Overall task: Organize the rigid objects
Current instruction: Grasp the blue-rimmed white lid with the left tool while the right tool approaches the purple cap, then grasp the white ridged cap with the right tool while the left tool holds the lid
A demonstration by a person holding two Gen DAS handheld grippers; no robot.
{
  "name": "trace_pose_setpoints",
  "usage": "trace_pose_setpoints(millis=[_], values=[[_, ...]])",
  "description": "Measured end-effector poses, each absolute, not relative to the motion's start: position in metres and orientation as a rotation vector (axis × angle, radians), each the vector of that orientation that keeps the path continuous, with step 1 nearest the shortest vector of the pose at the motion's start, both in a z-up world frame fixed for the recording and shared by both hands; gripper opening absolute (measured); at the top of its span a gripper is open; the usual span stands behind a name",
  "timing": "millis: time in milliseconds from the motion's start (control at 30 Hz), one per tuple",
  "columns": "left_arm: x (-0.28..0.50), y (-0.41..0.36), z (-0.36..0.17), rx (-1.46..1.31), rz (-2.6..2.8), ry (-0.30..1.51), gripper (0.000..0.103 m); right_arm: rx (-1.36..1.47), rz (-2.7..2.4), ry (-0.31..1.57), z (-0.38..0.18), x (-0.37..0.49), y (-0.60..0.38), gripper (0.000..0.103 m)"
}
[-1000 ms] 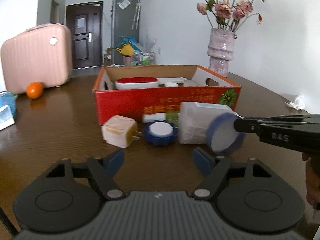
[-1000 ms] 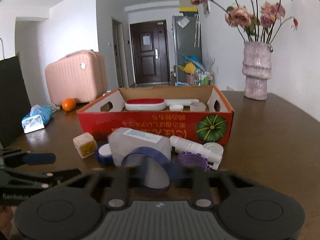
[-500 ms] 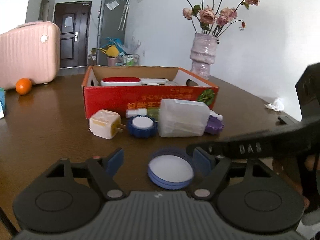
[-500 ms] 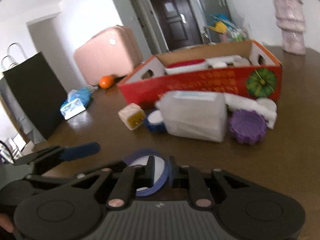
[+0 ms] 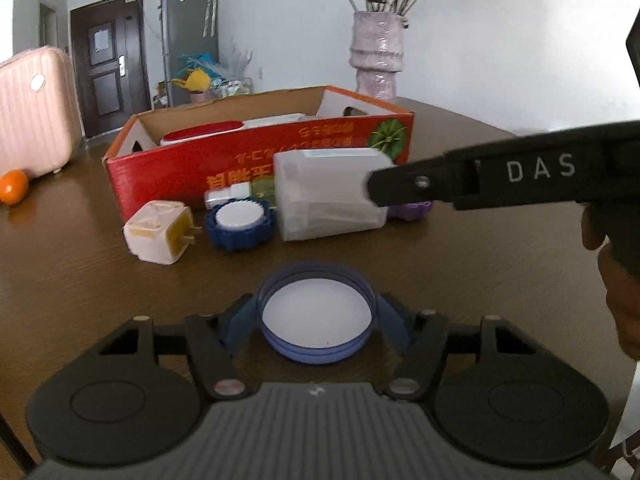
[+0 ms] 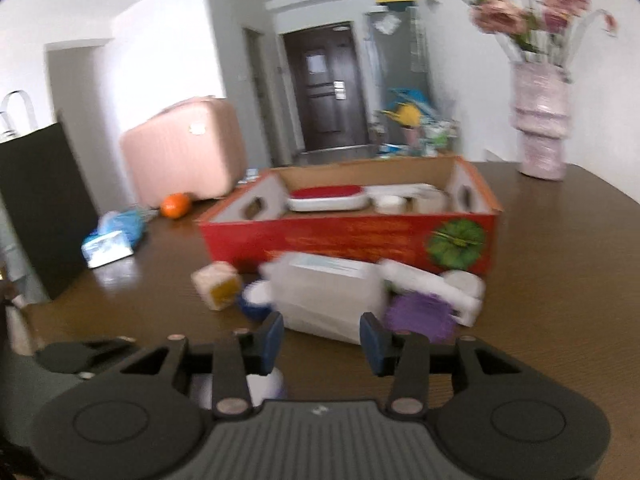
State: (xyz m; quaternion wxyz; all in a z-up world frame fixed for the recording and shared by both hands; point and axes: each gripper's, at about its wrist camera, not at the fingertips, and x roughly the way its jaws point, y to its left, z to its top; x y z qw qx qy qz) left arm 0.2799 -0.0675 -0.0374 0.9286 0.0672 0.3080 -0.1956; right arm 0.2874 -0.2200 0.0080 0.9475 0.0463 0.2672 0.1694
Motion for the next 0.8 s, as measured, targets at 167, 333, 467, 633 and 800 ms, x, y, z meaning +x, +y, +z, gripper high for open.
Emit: trace_pose_setpoints(millis=[167, 333, 467, 633, 800], values=[[0.282, -0.023, -0.036, 0.096, -0.253, 0.617, 0.067, 0.04, 0.45, 0.538, 0.009, 0.31, -0.176, 0.041], [0.294, 0.028, -0.031, 0.044, -0.102, 0.619, 0.067, 0.037, 0.407, 0.552, -0.005, 0.35, -0.13, 0.037], [0.301, 0.045, -0.027, 0.015, -0.098, 0.598, 0.067, 0.1, 0.311, 0.603, -0.017, 0.362, -0.132, 0.03], [0.308, 0.045, -0.033, 0.007, -0.133, 0.608, 0.067, 0.027, 0.262, 0.602, -0.018, 0.366, -0.129, 0.024], [0.309, 0.045, -0.034, -0.021, -0.154, 0.601, 0.067, -0.078, 0.264, 0.595, -0.021, 0.368, -0.117, 0.028]])
